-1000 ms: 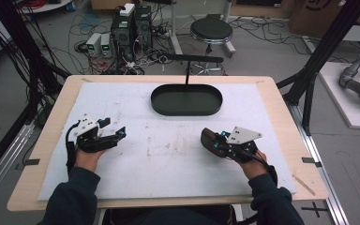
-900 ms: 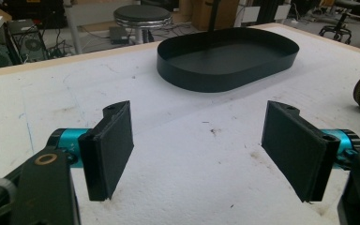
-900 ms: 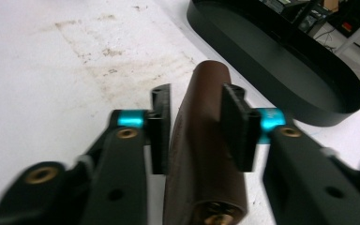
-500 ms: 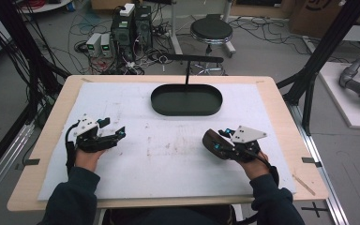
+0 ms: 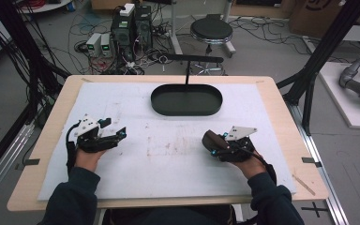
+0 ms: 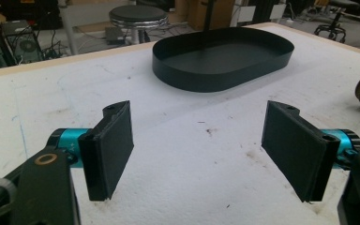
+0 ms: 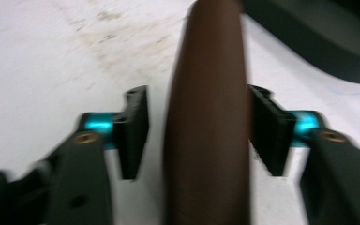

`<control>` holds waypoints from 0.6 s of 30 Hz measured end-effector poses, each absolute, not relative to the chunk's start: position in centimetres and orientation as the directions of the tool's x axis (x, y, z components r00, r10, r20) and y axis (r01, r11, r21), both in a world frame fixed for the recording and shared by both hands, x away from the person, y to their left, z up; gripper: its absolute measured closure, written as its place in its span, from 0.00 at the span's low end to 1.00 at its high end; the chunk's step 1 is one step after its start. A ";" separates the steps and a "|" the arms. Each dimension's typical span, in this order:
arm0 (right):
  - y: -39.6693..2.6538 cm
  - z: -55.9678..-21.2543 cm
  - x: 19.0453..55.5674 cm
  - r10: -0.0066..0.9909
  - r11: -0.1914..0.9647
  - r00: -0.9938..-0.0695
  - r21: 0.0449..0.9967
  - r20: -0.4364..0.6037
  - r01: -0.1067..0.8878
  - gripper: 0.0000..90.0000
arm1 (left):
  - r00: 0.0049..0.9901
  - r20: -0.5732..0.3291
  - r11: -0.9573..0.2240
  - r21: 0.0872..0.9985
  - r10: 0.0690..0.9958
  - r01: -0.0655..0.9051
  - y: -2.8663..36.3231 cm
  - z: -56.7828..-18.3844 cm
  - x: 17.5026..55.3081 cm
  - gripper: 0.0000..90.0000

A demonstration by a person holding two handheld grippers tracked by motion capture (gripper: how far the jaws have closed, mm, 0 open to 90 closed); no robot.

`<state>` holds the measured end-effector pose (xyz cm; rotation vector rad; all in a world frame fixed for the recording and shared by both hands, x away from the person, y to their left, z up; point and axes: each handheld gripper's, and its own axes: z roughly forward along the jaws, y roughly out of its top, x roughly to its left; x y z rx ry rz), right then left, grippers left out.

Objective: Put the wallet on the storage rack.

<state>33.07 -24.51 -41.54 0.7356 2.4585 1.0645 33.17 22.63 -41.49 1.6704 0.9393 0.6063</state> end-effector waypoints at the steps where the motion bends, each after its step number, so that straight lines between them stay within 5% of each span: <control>1: -24.4 -41.6 33.1 0.579 0.590 -0.806 0.745 -0.123 0.310 0.58 | 0.563 -0.063 -0.116 0.954 0.824 0.276 22.6 -41.5 33.2 0.28; 4: -24.1 -41.3 33.1 0.568 0.595 -0.812 0.748 -0.134 0.293 0.70 | 0.566 -0.059 -0.114 0.958 0.822 0.265 22.7 -41.4 33.1 0.28; 18: -22.6 -37.2 36.5 0.609 0.467 -0.789 0.841 -0.083 0.272 0.71 | 0.574 -0.034 -0.120 0.966 0.818 0.228 22.9 -41.4 33.1 0.28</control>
